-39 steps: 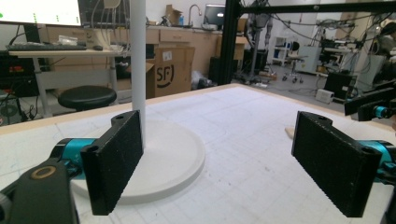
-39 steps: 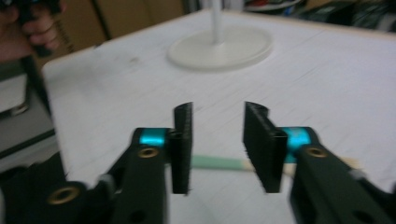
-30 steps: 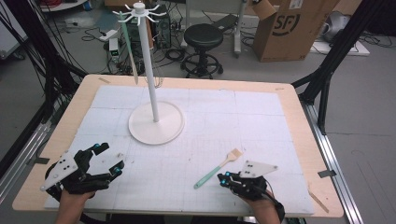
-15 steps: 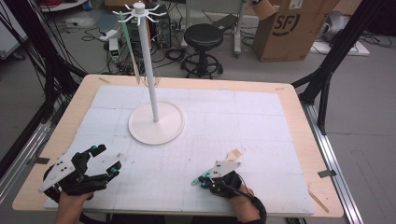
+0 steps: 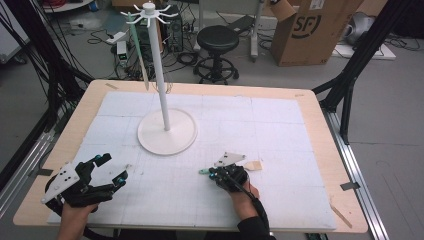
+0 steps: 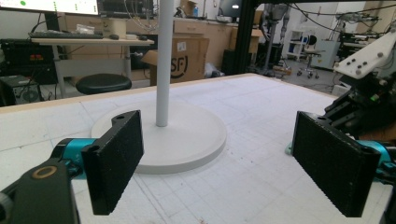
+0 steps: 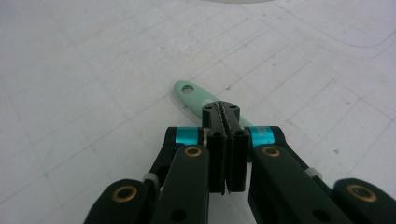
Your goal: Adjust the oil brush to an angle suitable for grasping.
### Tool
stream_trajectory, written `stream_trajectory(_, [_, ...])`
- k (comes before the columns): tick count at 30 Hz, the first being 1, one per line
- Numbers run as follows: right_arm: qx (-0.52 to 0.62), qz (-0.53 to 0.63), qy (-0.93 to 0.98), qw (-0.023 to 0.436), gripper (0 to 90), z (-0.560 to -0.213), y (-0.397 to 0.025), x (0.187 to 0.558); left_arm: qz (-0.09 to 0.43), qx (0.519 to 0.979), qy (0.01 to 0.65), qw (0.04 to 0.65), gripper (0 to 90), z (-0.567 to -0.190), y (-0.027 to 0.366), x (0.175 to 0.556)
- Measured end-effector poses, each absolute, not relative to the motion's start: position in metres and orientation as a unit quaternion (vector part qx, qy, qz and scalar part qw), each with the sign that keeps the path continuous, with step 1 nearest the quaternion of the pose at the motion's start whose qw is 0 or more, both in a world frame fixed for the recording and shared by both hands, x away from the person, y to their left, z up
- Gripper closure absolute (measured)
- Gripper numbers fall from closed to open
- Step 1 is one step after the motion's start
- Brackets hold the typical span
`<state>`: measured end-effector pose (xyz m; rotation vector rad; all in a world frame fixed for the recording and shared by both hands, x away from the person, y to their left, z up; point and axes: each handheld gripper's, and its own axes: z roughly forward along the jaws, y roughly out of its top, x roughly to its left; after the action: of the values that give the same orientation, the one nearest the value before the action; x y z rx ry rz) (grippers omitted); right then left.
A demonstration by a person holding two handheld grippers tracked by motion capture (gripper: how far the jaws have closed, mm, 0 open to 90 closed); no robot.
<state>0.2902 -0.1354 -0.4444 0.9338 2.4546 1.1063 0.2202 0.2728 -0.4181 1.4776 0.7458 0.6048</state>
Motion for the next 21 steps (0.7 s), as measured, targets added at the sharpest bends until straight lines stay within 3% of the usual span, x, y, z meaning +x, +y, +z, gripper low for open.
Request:
stream_trajectory(2, [0.337, 0.419, 0.832, 0.141, 89.3, -0.438, -0.147, 0.293, 0.265, 0.648, 0.326, 0.635, 17.6, -0.418, 0.274, 0.22])
stream_trajectory(5, [0.365, 0.427, 0.81, 0.17, 89.3, -0.426, -0.172, 0.302, 0.265, 0.648, 0.329, 0.633, 17.6, -0.42, 0.275, 0.22])
stream_trajectory(9, [0.411, 0.404, 0.801, 0.162, 89.3, -0.425, -0.2, 0.324, 0.265, 0.647, 0.33, 0.634, 17.6, -0.42, 0.276, 0.219])
stream_trajectory(14, [0.428, 0.377, 0.808, 0.147, 89.3, -0.436, -0.208, 0.336, 0.264, 0.644, 0.33, 0.637, 17.7, -0.419, 0.276, 0.218])
stream_trajectory(21, [0.398, 0.319, 0.845, 0.16, 89.7, -0.436, -0.214, 0.332, 0.262, 0.646, 0.33, 0.636, 17.7, -0.421, 0.276, 0.217])
